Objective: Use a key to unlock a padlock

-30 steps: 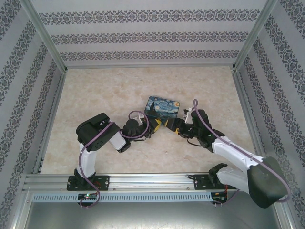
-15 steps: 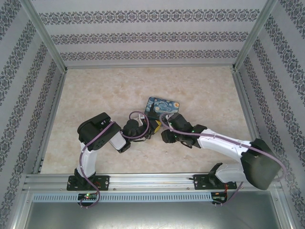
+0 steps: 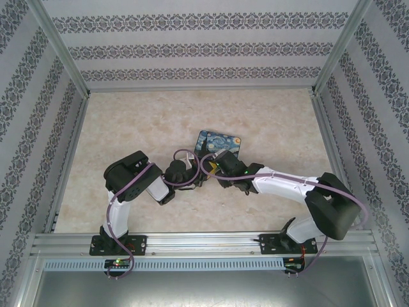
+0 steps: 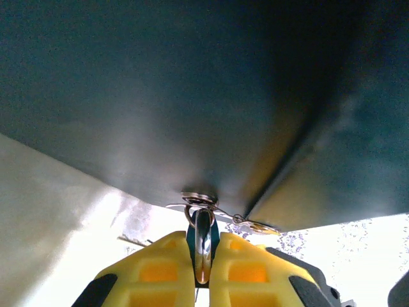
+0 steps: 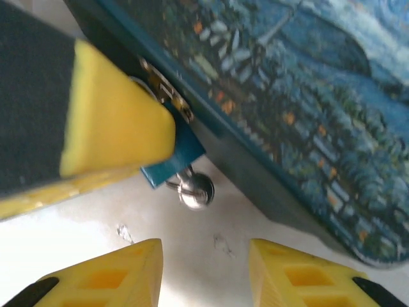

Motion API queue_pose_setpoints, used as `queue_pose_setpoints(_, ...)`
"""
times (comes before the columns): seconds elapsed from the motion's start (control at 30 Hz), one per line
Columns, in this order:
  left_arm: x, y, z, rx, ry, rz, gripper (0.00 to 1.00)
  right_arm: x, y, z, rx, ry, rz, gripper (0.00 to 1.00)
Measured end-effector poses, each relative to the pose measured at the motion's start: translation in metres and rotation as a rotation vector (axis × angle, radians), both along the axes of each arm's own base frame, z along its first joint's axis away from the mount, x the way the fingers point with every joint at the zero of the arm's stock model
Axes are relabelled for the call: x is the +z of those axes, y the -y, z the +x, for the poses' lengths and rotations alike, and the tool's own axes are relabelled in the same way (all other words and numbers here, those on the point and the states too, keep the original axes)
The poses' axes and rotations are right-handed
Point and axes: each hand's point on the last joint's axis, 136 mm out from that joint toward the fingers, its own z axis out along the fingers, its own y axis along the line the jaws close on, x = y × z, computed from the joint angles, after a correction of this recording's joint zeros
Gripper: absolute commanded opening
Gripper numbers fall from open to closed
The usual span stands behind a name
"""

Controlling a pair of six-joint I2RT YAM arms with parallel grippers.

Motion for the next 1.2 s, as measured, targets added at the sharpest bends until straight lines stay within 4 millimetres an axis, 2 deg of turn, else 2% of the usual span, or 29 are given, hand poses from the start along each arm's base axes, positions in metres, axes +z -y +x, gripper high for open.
queue_pose_setpoints(0.4, 0.000, -0.003, 0.003, 0.010, 0.000, 0.000, 0.00, -0.008, -0.011, 0.013, 0.017, -0.006, -0.037, 0.25)
queue_pose_setpoints(0.63, 0.000, -0.004, 0.004, 0.017, 0.000, 0.002, 0.00, -0.008, -0.011, 0.016, 0.012, -0.021, -0.028, 0.02)
queue_pose_setpoints(0.7, 0.000, -0.005, 0.005, 0.020, 0.000, 0.002, 0.00, -0.007, -0.011, 0.017, 0.011, -0.025, -0.018, 0.01)
queue_pose_setpoints(0.77, 0.000, -0.005, 0.005, 0.021, 0.000, 0.002, 0.00, -0.006, -0.012, 0.017, 0.009, -0.037, 0.002, 0.06)
queue_pose_setpoints(0.8, 0.000, -0.005, 0.005, 0.021, 0.000, 0.001, 0.00, -0.005, -0.011, 0.017, 0.007, -0.047, 0.015, 0.15)
queue_pose_setpoints(0.87, 0.001, -0.005, 0.005, 0.020, 0.003, -0.001, 0.00, -0.002, -0.012, 0.016, -0.001, -0.067, 0.052, 0.40)
queue_pose_setpoints(0.93, 0.001, -0.004, 0.005, 0.017, 0.005, -0.003, 0.00, 0.008, -0.016, 0.015, -0.001, -0.073, 0.112, 0.53)
queue_pose_setpoints(1.03, 0.000, -0.004, 0.004, 0.013, 0.001, -0.001, 0.00, 0.028, -0.016, 0.013, -0.020, -0.060, 0.219, 0.64)
queue_pose_setpoints(1.1, 0.000, -0.004, 0.004, 0.011, 0.003, 0.000, 0.05, 0.037, -0.010, 0.010, -0.052, -0.057, 0.287, 0.67)
queue_pose_setpoints(1.2, -0.001, -0.004, 0.003, 0.006, 0.010, 0.009, 0.12, 0.039, -0.003, 0.004, -0.110, -0.079, 0.375, 0.69)
